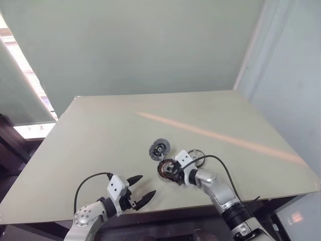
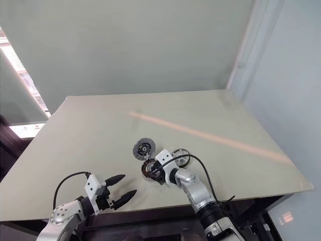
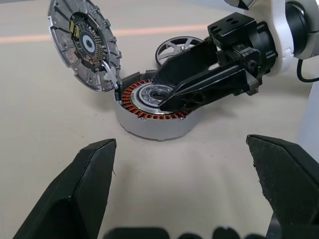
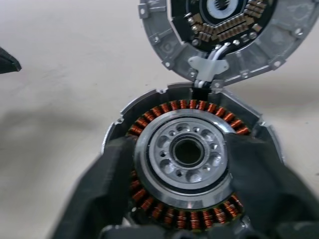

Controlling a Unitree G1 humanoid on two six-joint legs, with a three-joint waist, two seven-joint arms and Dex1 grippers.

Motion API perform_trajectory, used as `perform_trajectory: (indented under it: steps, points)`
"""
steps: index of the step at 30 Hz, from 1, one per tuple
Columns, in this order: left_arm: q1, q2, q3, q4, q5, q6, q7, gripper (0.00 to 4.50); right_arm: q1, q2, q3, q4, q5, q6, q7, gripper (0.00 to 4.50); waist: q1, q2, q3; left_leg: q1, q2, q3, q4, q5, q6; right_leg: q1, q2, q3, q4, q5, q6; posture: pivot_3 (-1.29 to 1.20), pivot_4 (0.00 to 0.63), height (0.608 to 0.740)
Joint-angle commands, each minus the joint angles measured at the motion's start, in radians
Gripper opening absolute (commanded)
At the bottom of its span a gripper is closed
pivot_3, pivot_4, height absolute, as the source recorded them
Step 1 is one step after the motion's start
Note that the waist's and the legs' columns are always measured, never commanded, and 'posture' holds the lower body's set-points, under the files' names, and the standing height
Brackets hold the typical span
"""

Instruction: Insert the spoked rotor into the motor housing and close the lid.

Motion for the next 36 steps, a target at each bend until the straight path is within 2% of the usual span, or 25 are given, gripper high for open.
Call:
perform_trajectory:
  steps: [1,2,7,10,14,20,21,28,32,36]
  points:
    - [-0.01,0.008,0.015,-0.034,0.004,-0.021,0.001,4.5,-0.007,0.005,-0.018,-0.038,0.01,-0.006,0.002,4.34,0.0,0.0,0.0,0.0,0.0,0.0,0.0,0.0,0.0,0.0,0.0,0.0,0.0,0.0,0.0,0.0,0.0,0.74]
    - [-0.01,0.008,0.015,-0.034,0.004,-0.022,0.0,4.5,-0.005,0.007,-0.024,-0.056,0.021,0.004,0.005,4.48,0.0,0.0,0.0,0.0,0.0,0.0,0.0,0.0,0.0,0.0,0.0,0.0,0.0,0.0,0.0,0.0,0.0,0.74]
    - [-0.013,0.006,0.014,-0.029,0.004,-0.024,-0.001,4.5,0.004,0.012,-0.044,-0.148,0.057,0.051,0.011,4.48,0.0,0.0,0.0,0.0,0.0,0.0,0.0,0.0,0.0,0.0,0.0,0.0,0.0,0.0,0.0,0.0,0.0,0.74]
    - [-0.017,0.004,0.012,-0.023,0.005,-0.026,-0.002,4.5,0.01,0.01,-0.048,-0.175,0.057,0.058,0.003,3.9,0.0,0.0,0.0,0.0,0.0,0.0,0.0,0.0,0.0,-0.001,0.0,0.0,0.0,0.0,0.0,0.0,0.0,0.74]
    - [-0.022,0.002,0.01,-0.017,0.006,-0.029,-0.003,4.5,0.01,0.006,-0.046,-0.173,0.049,0.061,-0.01,2.55,0.0,0.0,0.0,0.0,0.0,0.0,-0.001,0.0,0.0,-0.001,0.0,0.0,0.0,0.0,0.0,0.0,0.0,0.74]
    - [-0.026,0.002,0.01,-0.014,0.006,-0.032,-0.004,4.5,-0.004,0.005,-0.018,-0.104,0.003,0.02,-0.037,0.26,0.0,0.0,0.0,0.0,0.0,0.0,-0.001,0.0,0.0,-0.001,0.0,0.0,0.0,0.0,0.0,0.0,0.0,0.74]
    - [-0.026,0.002,0.01,-0.014,0.006,-0.032,-0.003,4.5,-0.006,0.008,-0.015,-0.089,-0.001,0.016,-0.038,0.02,0.0,0.0,0.0,0.0,0.0,0.0,-0.001,0.0,0.0,-0.001,0.0,0.0,0.0,0.0,0.0,0.0,0.0,0.74]
    - [-0.022,0.002,0.013,-0.019,0.006,-0.034,0.002,4.5,-0.016,0.004,0.013,0.021,-0.051,-0.03,-0.044,0.02,0.0,0.0,0.0,0.0,0.0,0.0,-0.001,0.0,0.0,0.0,0.0,0.0,0.0,0.0,0.0,0.0,0.0,0.74]
    - [-0.016,0.002,0.014,-0.02,0.006,-0.035,0.003,4.5,-0.012,0.009,-0.029,-0.028,-0.013,-0.037,-0.039,0.02,0.0,0.0,0.0,0.0,0.0,0.0,0.0,0.0,0.0,0.0,0.0,0.0,0.0,0.0,0.0,0.0,0.0,0.74]
    - [-0.017,0.0,0.011,-0.014,0.007,-0.039,0.003,4.5,-0.009,-0.006,-0.063,-0.15,0.034,0.034,-0.013,0.02,0.0,0.0,0.0,-0.001,0.0,0.0,0.0,0.0,0.0,-0.001,0.0,0.0,0.0,0.0,0.0,0.0,0.0,0.74]
